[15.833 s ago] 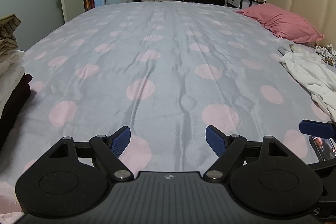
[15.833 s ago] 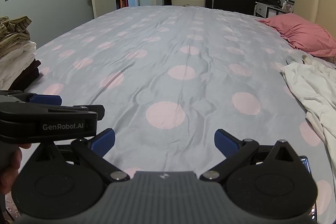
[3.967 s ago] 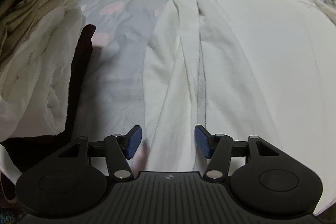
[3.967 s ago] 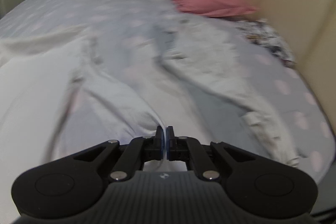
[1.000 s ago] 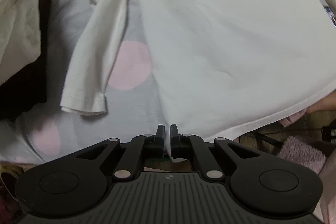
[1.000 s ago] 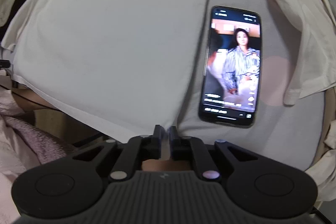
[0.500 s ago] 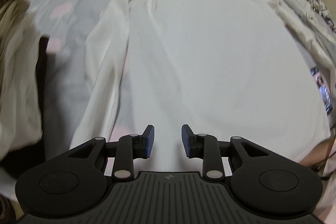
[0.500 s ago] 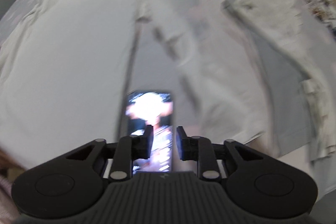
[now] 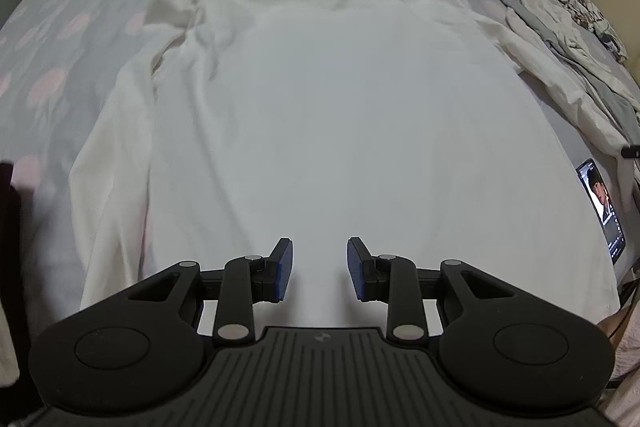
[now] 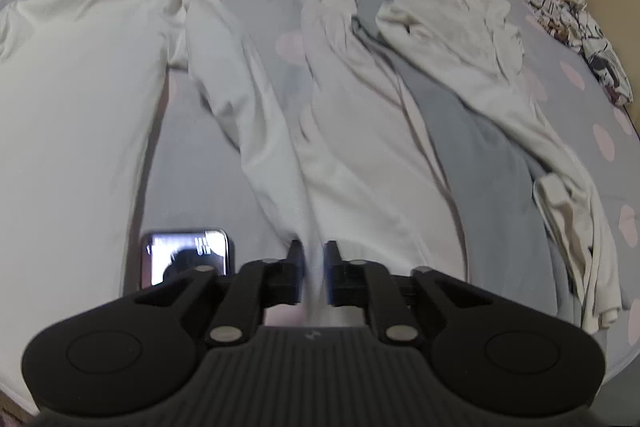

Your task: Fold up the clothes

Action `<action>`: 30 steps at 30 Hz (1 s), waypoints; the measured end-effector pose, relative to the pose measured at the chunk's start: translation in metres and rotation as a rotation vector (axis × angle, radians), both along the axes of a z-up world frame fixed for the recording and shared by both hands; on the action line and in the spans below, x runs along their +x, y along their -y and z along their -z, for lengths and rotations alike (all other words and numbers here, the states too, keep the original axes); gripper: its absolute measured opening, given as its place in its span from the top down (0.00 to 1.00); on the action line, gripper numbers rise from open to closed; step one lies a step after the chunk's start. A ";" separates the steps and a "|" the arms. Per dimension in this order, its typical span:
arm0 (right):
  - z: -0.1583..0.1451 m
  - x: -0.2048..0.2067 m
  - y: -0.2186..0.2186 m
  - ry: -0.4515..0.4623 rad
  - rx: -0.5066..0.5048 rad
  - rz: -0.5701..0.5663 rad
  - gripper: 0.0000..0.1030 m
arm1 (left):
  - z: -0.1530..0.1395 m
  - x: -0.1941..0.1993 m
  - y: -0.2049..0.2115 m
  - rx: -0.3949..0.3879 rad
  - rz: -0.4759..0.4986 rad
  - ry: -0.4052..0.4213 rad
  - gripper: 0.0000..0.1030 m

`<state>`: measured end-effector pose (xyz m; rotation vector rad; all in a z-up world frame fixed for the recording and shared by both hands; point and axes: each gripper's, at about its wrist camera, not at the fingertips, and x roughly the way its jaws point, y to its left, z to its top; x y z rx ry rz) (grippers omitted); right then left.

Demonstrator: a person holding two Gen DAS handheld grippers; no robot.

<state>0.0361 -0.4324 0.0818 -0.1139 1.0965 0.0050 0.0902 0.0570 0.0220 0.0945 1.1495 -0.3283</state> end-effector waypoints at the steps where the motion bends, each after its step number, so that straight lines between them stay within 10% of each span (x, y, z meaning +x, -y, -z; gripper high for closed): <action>1: -0.005 0.000 -0.002 0.013 -0.001 -0.002 0.91 | 0.000 0.002 0.004 0.002 0.005 0.005 0.73; 16: -0.088 0.006 -0.091 0.110 0.386 -0.174 0.93 | -0.012 0.012 0.030 -0.035 -0.001 0.037 0.73; 30: -0.059 0.001 -0.214 -0.041 0.347 -0.491 0.85 | -0.014 0.005 0.039 -0.019 0.044 0.065 0.65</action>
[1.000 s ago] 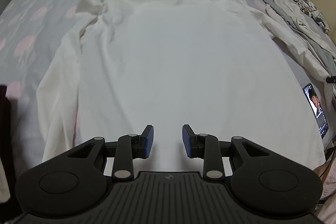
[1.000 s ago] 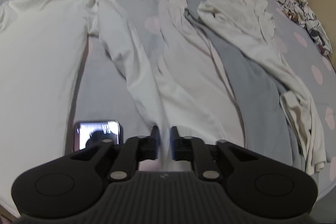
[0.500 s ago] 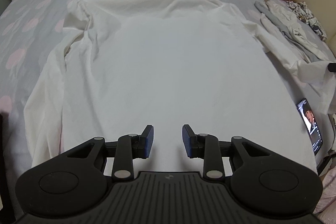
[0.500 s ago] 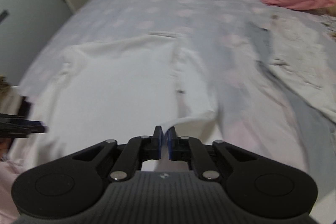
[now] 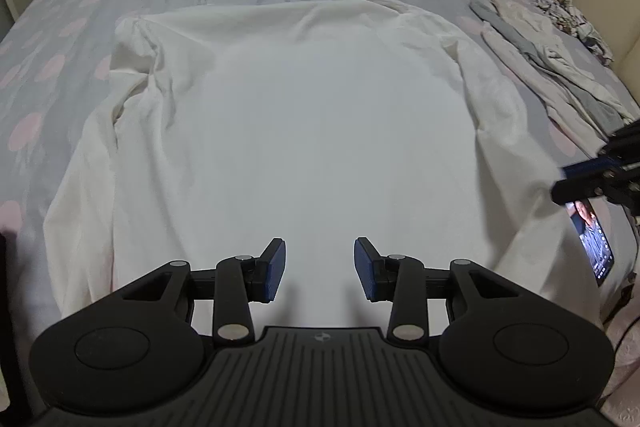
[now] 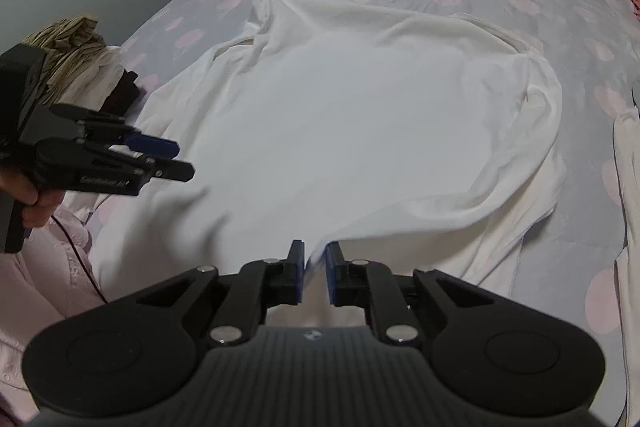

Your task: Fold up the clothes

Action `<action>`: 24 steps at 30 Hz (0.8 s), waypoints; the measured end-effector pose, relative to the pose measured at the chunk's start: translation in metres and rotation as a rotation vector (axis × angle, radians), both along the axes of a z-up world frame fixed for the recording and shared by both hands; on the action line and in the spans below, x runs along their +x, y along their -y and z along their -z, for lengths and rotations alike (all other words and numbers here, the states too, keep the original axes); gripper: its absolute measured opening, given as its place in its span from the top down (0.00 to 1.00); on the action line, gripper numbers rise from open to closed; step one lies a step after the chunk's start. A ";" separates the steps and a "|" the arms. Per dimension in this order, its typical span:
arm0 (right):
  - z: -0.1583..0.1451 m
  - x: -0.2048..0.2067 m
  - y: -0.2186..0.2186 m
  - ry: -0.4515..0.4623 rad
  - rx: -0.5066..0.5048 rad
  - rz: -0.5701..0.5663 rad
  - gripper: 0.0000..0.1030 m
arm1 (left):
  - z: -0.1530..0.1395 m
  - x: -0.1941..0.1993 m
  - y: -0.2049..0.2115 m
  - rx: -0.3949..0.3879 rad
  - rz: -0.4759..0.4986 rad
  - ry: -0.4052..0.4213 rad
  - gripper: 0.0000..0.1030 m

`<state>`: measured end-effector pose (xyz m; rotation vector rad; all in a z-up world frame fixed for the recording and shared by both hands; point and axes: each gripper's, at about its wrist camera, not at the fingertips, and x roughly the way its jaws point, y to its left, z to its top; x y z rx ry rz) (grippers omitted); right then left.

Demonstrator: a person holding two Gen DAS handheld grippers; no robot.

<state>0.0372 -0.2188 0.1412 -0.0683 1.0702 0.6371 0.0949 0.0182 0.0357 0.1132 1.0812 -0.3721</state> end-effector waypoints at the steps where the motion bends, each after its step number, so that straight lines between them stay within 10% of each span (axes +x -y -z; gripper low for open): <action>1: 0.000 0.002 0.002 0.001 0.005 0.011 0.84 | 0.000 -0.002 0.001 -0.002 0.011 0.004 0.65; 20: 0.040 0.031 0.104 -0.031 -0.123 0.322 0.66 | 0.021 -0.049 0.121 -0.045 0.414 0.041 0.46; 22: 0.047 0.032 0.112 -0.047 -0.124 0.340 0.66 | 0.035 -0.045 0.127 -0.025 0.412 0.001 0.56; 24: 0.054 0.033 0.117 -0.060 -0.123 0.350 0.66 | 0.042 -0.040 0.129 -0.015 0.418 -0.025 0.85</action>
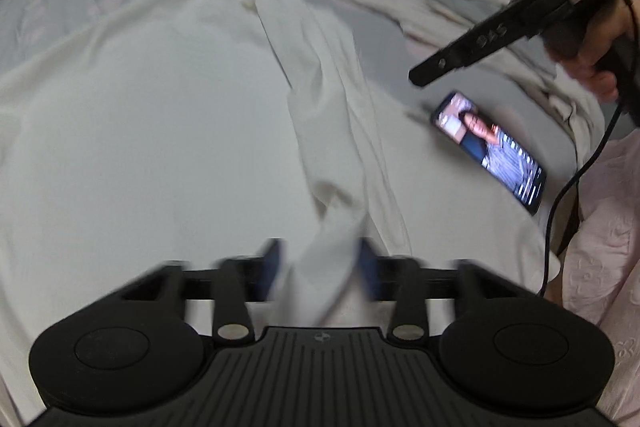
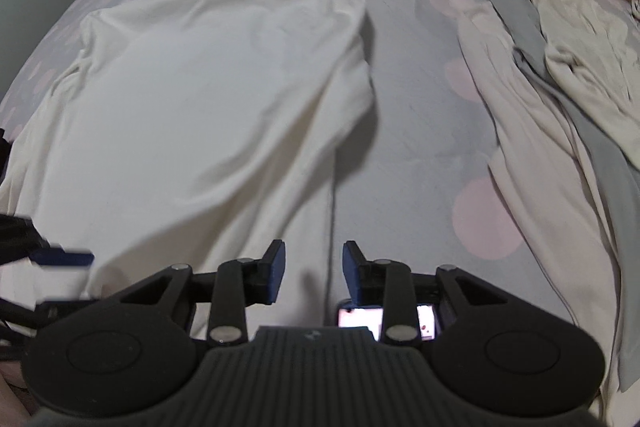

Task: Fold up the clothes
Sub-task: 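Grasp the shirt sleeve with the left gripper and fold it across the body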

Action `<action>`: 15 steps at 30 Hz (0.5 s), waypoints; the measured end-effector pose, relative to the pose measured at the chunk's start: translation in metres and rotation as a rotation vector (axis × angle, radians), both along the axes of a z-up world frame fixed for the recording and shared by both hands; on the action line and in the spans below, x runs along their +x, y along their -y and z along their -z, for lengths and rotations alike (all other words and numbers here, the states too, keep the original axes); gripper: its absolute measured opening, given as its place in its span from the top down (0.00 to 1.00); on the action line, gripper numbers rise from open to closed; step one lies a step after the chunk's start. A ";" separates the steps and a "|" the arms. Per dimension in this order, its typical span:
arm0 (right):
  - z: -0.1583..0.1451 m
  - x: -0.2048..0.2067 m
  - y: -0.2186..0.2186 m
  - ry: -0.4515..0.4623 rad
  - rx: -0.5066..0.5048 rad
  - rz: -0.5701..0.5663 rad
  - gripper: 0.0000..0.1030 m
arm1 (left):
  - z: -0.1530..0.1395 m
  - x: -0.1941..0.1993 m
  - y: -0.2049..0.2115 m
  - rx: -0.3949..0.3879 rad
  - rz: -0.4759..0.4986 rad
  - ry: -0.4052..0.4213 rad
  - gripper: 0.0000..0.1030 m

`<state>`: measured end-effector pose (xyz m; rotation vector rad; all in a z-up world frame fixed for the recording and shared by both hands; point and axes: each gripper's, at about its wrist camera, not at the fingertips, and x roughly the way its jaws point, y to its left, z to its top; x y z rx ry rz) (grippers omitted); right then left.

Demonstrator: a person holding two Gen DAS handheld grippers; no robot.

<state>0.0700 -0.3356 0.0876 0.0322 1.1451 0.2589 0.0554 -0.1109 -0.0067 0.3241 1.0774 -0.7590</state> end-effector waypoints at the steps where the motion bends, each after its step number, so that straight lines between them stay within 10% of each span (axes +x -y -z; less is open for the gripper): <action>1: 0.002 0.000 0.002 -0.003 0.004 0.001 0.66 | 0.003 0.003 0.001 0.007 0.003 -0.012 0.88; 15: 0.011 0.037 0.008 0.059 0.066 -0.038 0.63 | -0.137 0.083 -0.054 -0.298 -0.222 0.137 0.99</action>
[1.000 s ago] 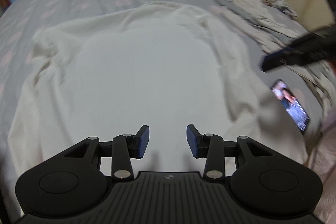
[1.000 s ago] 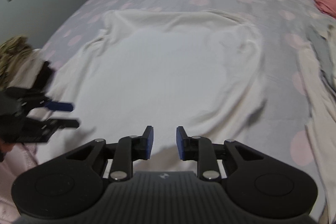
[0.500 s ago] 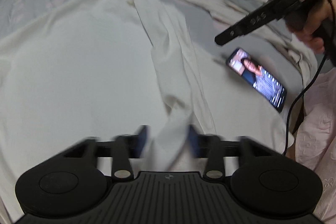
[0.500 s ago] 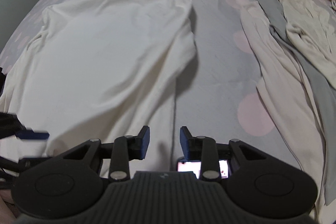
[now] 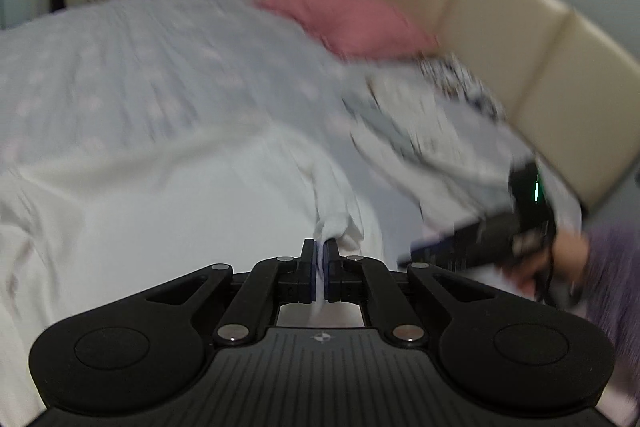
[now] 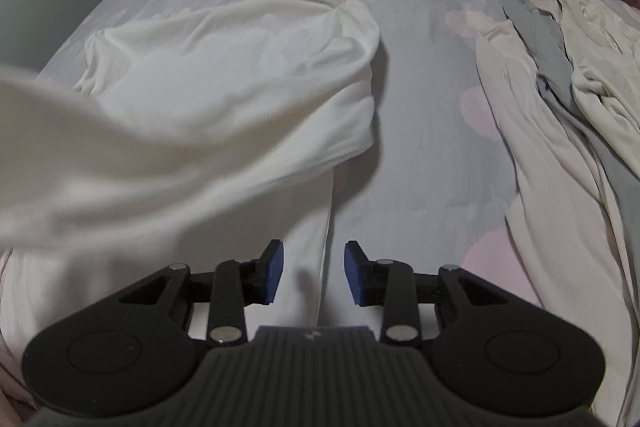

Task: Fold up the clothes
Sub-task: 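Grasp the shirt sleeve with the left gripper and fold it across the body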

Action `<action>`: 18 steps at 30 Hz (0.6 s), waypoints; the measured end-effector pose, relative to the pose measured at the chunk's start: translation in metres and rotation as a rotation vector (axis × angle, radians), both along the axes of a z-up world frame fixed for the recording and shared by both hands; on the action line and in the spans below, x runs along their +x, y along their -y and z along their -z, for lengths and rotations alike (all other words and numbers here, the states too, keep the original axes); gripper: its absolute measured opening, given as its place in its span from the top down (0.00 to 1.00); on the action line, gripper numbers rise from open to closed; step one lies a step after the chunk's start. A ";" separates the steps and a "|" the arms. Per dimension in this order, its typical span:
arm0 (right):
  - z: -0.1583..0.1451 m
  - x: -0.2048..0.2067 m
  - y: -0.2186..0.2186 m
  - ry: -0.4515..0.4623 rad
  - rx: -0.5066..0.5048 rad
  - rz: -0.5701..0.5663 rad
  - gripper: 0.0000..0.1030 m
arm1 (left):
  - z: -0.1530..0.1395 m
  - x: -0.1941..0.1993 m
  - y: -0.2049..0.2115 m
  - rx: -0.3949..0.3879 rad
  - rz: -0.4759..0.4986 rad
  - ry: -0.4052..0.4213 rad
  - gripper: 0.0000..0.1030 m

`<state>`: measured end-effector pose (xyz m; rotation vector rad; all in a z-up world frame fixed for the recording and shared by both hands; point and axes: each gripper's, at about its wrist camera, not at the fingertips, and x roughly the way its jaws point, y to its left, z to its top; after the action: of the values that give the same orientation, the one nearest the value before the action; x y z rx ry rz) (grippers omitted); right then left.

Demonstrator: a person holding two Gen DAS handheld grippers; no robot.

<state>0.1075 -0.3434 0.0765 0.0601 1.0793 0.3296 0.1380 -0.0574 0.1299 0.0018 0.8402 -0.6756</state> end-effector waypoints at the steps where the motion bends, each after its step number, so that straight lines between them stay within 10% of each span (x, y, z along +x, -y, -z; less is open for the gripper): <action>1: 0.001 0.004 0.000 0.006 -0.002 -0.002 0.62 | -0.009 0.006 -0.003 -0.007 -0.018 0.013 0.99; 18: 0.021 0.054 -0.030 0.094 -0.059 -0.086 0.53 | -0.067 0.037 -0.081 -0.025 -0.246 0.119 1.00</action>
<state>0.1612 -0.3137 0.0555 -0.0541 0.9990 0.3749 0.1749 0.0235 0.1969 -0.0819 0.7040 -0.4499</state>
